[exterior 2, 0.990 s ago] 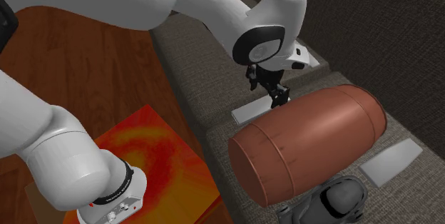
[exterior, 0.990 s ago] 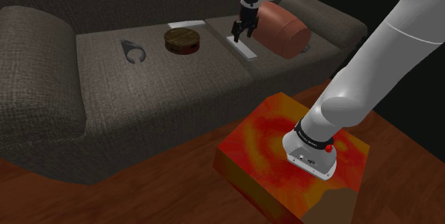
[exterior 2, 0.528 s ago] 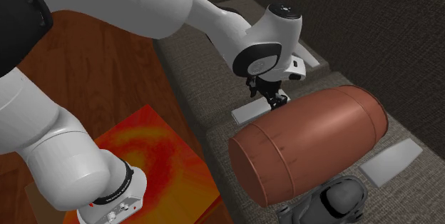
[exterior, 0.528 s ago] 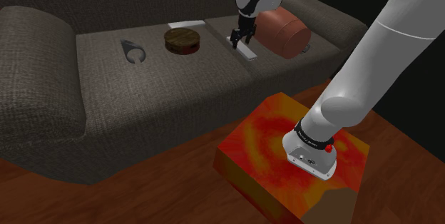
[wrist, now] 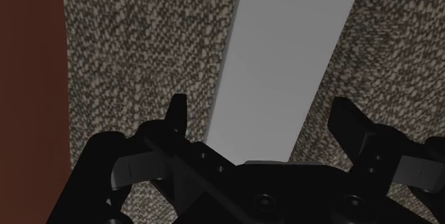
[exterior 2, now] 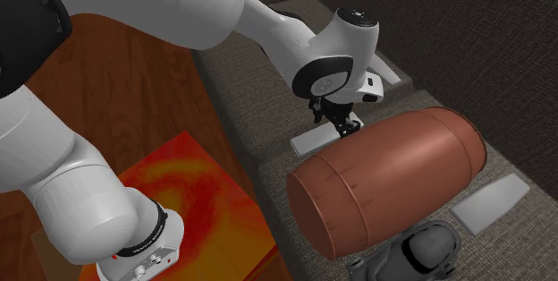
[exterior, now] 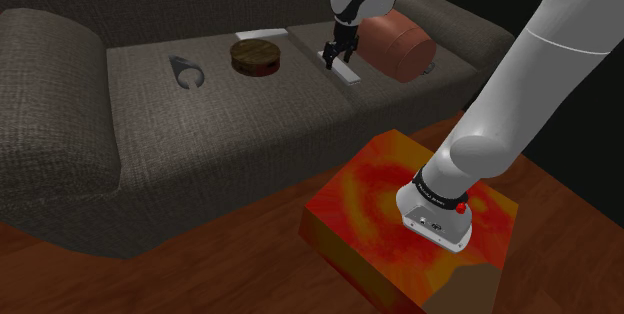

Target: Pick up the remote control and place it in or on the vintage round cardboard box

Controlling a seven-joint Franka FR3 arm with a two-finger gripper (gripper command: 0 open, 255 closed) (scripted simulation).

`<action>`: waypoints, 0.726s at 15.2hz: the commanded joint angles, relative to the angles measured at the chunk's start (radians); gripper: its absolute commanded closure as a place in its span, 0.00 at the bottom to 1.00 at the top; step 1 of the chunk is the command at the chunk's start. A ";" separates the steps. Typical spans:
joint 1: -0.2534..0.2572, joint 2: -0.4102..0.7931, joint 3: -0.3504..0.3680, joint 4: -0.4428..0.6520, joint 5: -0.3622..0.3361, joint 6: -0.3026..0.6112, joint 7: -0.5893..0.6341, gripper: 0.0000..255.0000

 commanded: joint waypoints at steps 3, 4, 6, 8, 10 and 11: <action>0.000 0.000 0.000 0.000 0.000 0.000 0.000 1.00; 0.000 0.000 0.000 0.000 0.000 0.000 0.000 1.00; 0.000 0.000 0.000 0.000 0.000 0.000 0.000 1.00; 0.000 0.000 0.000 0.000 0.000 0.000 0.000 1.00; 0.000 0.000 0.000 0.000 0.000 0.000 0.000 1.00; 0.000 -0.009 0.000 0.004 -0.005 -0.013 0.003 1.00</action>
